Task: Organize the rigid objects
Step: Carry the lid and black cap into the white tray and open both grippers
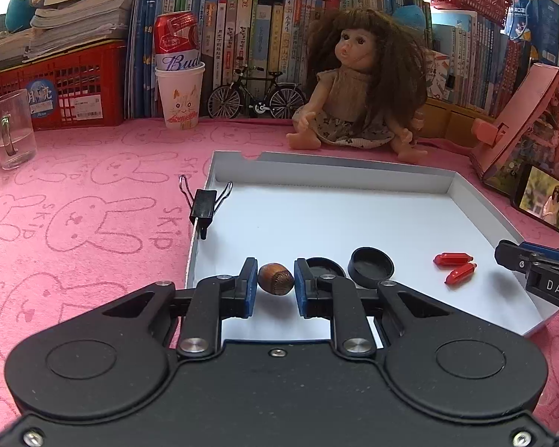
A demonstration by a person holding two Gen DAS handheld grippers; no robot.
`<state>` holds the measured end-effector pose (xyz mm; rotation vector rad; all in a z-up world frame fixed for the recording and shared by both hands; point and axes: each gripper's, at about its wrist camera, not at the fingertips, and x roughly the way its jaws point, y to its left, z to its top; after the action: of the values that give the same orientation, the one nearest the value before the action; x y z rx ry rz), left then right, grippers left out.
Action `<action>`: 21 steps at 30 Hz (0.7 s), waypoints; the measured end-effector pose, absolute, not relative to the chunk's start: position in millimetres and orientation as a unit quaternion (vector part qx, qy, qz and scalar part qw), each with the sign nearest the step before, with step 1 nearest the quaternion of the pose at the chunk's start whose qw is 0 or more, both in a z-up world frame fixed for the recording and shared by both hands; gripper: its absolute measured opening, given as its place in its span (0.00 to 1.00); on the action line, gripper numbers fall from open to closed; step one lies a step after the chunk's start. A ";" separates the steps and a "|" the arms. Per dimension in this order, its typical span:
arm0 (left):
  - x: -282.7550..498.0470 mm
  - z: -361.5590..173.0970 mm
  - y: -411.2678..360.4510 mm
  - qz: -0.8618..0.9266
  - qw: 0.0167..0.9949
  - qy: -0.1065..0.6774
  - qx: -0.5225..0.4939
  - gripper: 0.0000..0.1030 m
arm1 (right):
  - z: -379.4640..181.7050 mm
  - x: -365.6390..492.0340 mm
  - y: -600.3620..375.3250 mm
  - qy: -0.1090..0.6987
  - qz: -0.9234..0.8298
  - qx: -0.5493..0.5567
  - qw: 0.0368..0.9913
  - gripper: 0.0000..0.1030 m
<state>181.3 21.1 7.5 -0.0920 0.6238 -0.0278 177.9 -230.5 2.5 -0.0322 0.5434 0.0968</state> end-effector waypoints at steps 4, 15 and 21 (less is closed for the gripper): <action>183.3 6.4 19.3 -0.012 0.952 0.305 -0.040 0.19 | -0.9 182.9 -229.2 0.273 0.050 -0.017 0.960 0.36; 184.0 6.8 17.7 -0.010 0.952 0.303 -0.035 0.20 | -4.8 191.8 -229.7 0.286 0.053 -0.007 0.957 0.37; 184.6 7.0 15.3 -0.013 0.952 0.303 -0.032 0.21 | -6.1 193.6 -229.5 0.291 0.060 -0.003 0.955 0.37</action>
<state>184.6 15.3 7.0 -0.0651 0.6163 -0.0263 193.6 -229.5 -6.1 -0.0053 0.5918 0.1213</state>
